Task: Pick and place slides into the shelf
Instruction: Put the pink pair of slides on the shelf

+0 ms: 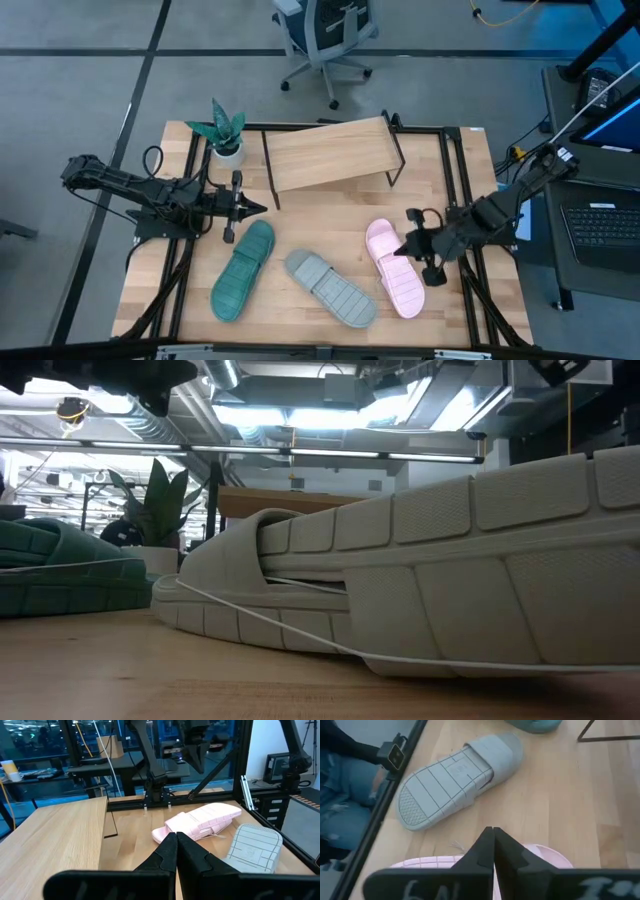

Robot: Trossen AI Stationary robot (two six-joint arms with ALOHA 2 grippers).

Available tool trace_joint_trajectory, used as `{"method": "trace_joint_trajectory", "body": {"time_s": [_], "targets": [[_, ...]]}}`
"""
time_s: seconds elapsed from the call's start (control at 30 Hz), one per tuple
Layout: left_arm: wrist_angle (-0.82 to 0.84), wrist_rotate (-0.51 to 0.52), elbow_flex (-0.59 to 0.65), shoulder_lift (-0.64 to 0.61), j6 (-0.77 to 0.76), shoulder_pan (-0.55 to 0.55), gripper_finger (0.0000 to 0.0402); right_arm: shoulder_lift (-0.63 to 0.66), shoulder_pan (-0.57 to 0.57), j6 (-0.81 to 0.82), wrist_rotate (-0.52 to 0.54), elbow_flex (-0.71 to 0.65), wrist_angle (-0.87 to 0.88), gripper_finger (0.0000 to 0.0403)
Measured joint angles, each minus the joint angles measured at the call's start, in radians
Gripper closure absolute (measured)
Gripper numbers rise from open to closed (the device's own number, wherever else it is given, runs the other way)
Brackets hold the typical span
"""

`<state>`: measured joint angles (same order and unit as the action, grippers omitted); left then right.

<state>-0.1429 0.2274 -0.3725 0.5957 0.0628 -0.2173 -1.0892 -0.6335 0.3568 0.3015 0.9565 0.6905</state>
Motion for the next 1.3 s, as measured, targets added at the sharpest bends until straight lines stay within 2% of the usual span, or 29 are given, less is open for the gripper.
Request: {"method": "trace_joint_trajectory", "body": {"time_s": [0.37, 0.6, 0.77, 1.0, 1.3], "targets": [[0.0, 0.0, 0.0, 0.0, 0.026, 0.001, 0.0401, -0.223, -0.084, 0.165, 0.25, 0.168, 0.329, 0.0401], [0.001, 0.0, 0.0, 0.0, 0.027, 0.001, 0.0401, -0.285, -0.107, 0.295, 0.262, 0.18, 0.355, 0.0401], [0.003, 0.0, 0.0, 0.0, 0.027, 0.001, 0.0401, -0.335, -0.151, 0.363, 0.315, 0.18, 0.373, 0.0401], [0.008, 0.0, 0.0, 0.0, 0.028, 0.001, 0.0401, -0.401, -0.175, 0.529, 0.307, 0.18, 0.512, 0.0398], [0.008, 0.0, 0.0, 0.0, 0.028, 0.001, 0.0401, -0.436, -0.165, 0.435, 0.306, 0.18, 0.501, 0.0385]]}}
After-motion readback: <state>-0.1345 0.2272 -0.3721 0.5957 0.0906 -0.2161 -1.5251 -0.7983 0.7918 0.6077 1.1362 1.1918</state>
